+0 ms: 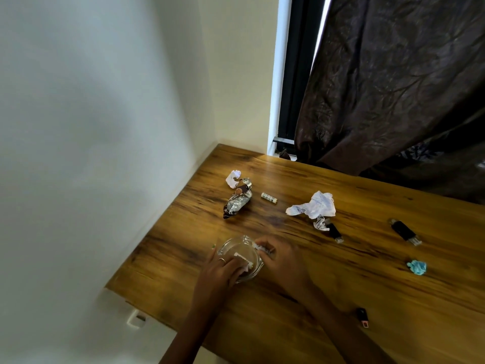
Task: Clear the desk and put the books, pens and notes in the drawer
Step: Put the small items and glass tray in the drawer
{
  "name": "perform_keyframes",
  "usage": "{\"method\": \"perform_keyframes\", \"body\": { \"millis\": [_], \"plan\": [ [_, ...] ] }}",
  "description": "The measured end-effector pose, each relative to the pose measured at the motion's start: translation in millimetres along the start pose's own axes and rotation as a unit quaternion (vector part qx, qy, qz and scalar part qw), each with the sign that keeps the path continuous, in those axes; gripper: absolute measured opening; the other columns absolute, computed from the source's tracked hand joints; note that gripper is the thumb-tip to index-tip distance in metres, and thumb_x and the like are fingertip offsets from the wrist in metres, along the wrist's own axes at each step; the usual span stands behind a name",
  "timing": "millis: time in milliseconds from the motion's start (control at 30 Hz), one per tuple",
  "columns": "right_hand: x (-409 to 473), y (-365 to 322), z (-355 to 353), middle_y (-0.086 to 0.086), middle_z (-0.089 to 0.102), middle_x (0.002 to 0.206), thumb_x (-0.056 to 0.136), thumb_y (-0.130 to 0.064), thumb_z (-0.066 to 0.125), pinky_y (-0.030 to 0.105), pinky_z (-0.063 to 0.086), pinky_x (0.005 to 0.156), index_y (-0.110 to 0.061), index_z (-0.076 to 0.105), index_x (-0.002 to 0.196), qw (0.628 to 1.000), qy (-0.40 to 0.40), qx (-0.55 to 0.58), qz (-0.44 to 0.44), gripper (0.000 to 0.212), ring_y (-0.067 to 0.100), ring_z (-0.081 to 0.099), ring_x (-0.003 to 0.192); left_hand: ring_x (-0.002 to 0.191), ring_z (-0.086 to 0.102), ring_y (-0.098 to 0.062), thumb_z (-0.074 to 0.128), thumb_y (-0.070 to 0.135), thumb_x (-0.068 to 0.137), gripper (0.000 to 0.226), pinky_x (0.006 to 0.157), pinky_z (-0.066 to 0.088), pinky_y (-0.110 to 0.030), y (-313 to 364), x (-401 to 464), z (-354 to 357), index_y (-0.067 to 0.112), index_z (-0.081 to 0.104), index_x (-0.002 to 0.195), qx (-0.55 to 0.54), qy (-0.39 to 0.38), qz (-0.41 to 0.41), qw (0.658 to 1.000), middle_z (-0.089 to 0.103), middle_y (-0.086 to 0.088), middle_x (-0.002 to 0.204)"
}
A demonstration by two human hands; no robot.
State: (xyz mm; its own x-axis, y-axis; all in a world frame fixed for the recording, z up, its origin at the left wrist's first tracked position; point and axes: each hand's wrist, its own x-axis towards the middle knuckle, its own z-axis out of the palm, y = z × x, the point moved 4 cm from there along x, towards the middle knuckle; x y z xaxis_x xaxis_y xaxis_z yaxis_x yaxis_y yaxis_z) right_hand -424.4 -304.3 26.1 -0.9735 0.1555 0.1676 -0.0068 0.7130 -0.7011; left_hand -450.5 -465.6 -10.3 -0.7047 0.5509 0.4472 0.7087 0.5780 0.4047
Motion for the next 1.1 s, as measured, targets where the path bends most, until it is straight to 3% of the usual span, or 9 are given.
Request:
{"method": "perform_keyframes", "body": {
  "millis": [133,300,467,633,767,833,933,1100],
  "plan": [
    [15.3,-12.7,16.6,-0.002,0.066,0.111,0.086,-0.017,0.062,0.03,0.048,0.09,-0.019,0.065,0.112,0.996,-0.089,-0.027,-0.001,0.026,0.012,0.058,0.102,0.086,0.066,-0.012,0.05,0.033,0.086,0.016,0.101,0.043,-0.039,-6.1,-4.2,2.9,0.033,0.055,0.101,-0.01,-0.006,-0.008,1.0,0.071,0.008,0.094],
    [24.2,-21.3,31.2,0.004,0.065,0.111,0.088,-0.017,0.057,0.032,0.043,0.09,-0.015,0.064,0.11,0.984,-0.138,-0.105,-0.037,0.023,0.02,0.053,0.106,0.102,0.059,-0.012,0.049,0.035,0.089,0.029,0.104,0.039,-0.043,-10.8,-10.7,3.2,0.023,0.066,0.11,0.003,0.017,-0.056,0.998,0.067,0.005,0.111],
    [19.2,-28.6,34.4,0.002,0.067,0.108,0.089,-0.023,0.052,0.034,0.039,0.093,-0.022,0.065,0.112,0.97,-0.169,-0.154,-0.084,0.027,0.021,0.057,0.102,0.113,0.051,-0.012,0.048,0.034,0.089,0.037,0.105,0.036,-0.046,-8.5,-12.7,-2.0,0.02,0.059,0.122,0.007,0.041,-0.089,0.995,0.06,0.001,0.121],
    [9.3,-16.0,18.1,-0.002,0.063,0.117,0.091,-0.016,0.05,0.025,0.035,0.098,-0.02,0.065,0.111,0.994,-0.078,-0.081,-0.01,0.026,0.014,0.052,0.112,0.11,0.047,-0.002,0.043,0.035,0.092,0.036,0.101,0.042,-0.05,-6.8,3.1,-2.4,0.021,0.061,0.12,-0.04,0.056,-0.136,0.988,0.061,0.002,0.12],
    [-5.1,8.5,3.5,0.0,0.05,0.132,0.094,-0.023,0.046,0.027,0.028,0.106,-0.018,0.057,0.122,0.988,-0.048,-0.121,0.081,0.031,0.017,0.04,0.126,0.101,0.061,-0.017,0.042,0.029,0.093,0.034,0.106,0.037,-0.042,3.0,54.8,1.8,0.014,0.063,0.116,-0.006,0.039,-0.059,0.998,0.066,-0.002,0.112],
    [-15.3,19.4,-0.2,0.0,0.041,0.141,0.093,-0.026,0.048,0.029,0.025,0.109,-0.02,0.049,0.131,0.981,-0.06,-0.139,0.123,0.039,0.017,0.033,0.131,0.104,0.06,-0.018,0.049,0.021,0.091,0.03,0.109,0.026,-0.034,9.4,90.8,7.4,0.014,0.063,0.117,0.025,0.018,-0.024,0.999,0.067,-0.003,0.112],
    [-26.8,28.5,1.3,-0.003,0.036,0.143,0.094,-0.032,0.046,0.03,0.029,0.11,-0.026,0.043,0.135,0.974,-0.083,-0.141,0.153,0.042,0.014,0.032,0.131,0.113,0.057,-0.019,0.049,0.013,0.094,0.036,0.116,0.016,-0.038,20.7,138.6,24.0,0.016,0.054,0.129,0.081,-0.08,-0.006,0.993,0.061,-0.003,0.127],
    [-34.2,25.9,3.8,-0.003,0.03,0.146,0.094,-0.045,0.041,0.031,0.025,0.112,-0.03,0.04,0.136,0.969,-0.124,-0.142,0.16,0.045,0.015,0.025,0.135,0.139,0.028,-0.029,0.041,0.003,0.096,0.052,0.117,0.009,-0.037,28.8,177.2,47.8,0.014,0.029,0.146,0.21,-0.195,0.001,0.958,0.034,-0.008,0.151]
  ]
}}
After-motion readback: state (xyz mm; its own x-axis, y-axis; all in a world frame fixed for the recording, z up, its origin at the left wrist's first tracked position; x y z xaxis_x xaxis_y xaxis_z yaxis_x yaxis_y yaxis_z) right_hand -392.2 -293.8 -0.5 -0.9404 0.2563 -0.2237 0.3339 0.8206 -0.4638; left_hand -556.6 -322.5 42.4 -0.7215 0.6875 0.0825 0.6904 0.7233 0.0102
